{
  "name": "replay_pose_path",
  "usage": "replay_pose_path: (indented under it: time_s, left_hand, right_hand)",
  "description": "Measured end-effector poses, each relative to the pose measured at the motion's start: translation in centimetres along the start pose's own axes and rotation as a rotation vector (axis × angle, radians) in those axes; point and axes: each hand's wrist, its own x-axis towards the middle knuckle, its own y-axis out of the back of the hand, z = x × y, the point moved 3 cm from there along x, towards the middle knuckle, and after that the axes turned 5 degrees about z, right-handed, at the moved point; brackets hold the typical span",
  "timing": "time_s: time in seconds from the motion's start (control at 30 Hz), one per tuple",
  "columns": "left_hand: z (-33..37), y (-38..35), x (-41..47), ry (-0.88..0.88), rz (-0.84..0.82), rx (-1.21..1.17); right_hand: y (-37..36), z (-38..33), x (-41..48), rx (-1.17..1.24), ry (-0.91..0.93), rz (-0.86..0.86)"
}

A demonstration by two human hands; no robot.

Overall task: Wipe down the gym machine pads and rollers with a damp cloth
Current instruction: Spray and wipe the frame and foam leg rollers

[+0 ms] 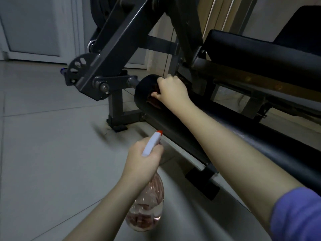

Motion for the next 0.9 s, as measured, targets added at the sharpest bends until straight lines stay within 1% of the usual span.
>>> replay_pose_path:
  time_s: [0.17, 0.4, 0.47, 0.57, 0.77, 0.9]
  left_hand:
    - [-2.0, 1.1, 1.2, 0.062, 0.057, -0.023]
    - [-3.7, 2.2, 1.9, 0.072, 0.113, 0.000]
    - [-4.0, 2.2, 1.8, 0.082, 0.109, -0.029]
    - [-4.0, 2.1, 1.7, 0.093, 0.101, -0.045]
    - [-3.0, 1.5, 1.3, 0.101, 0.071, -0.064]
    - [-1.6, 1.3, 0.7, 0.055, 0.045, -0.034]
  right_hand:
    - [-1.7, -2.0, 3.8, -0.025, 0.009, -0.019]
    - [-3.1, -3.7, 6.4, -0.039, 0.023, 0.026]
    - [-3.3, -3.6, 6.3, -0.059, 0.027, 0.049]
    - [-3.2, -3.2, 5.9, -0.079, 0.052, 0.029]
    - [-1.7, -2.1, 3.2, -0.058, 0.217, 0.006]
    - [0.5, -0.6, -0.2, -0.015, 0.245, -0.035]
